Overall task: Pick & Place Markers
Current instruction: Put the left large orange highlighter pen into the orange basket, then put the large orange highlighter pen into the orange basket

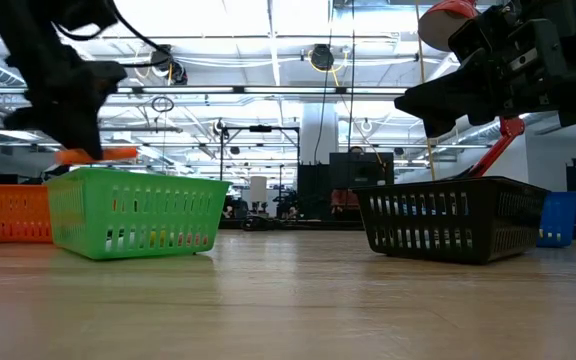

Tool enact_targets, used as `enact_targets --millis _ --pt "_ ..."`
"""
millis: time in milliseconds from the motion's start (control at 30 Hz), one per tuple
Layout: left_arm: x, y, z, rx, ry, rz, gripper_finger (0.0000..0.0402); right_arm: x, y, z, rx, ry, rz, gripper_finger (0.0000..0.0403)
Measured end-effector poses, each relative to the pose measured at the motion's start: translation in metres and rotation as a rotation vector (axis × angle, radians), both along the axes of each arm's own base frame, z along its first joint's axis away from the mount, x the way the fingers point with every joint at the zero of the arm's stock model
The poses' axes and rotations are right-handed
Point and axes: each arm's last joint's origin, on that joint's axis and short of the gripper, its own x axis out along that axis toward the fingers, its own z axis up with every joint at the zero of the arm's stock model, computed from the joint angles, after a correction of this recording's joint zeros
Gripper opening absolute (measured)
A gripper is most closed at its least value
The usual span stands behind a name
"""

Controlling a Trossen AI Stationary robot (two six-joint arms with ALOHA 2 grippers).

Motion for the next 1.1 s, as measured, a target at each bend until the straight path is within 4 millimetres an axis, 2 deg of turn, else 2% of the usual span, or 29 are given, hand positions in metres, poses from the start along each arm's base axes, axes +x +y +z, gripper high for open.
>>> enact_targets --millis 167,333,433,567,700,933,1100 --pt "-0.006 -0.028 -0.004 -0.077 0.030 0.044 0.0061 0.000 0.000 0.000 0.000 0.000 0.000 0.0093" --pt "-0.008 -0.045 -0.007 -0.099 0.019 0.076 0.0061 0.000 0.000 0.000 0.000 0.001 0.000 0.0093" --pt "-0.007 -0.051 -0.009 -0.098 0.022 0.079 0.0084 0.000 0.000 0.000 0.000 -0.001 0.000 0.0093" --pt "-0.005 -0.054 -0.012 -0.084 0.051 0.067 0.0136 0.000 0.000 0.000 0.000 -0.004 0.000 0.0093" --pt "-0.003 -0.054 -0.015 -0.067 0.071 0.068 0.0168 0.000 0.000 0.000 0.000 -0.001 0.000 0.0093" --pt "-0.002 -0.051 -0.014 0.030 0.056 0.036 0.0184 0.000 0.000 0.000 0.000 0.000 0.000 0.0093" --pt "-0.003 -0.037 -0.007 0.130 0.002 0.089 0.0185 0.000 0.000 0.000 0.000 0.000 0.000 0.0093"
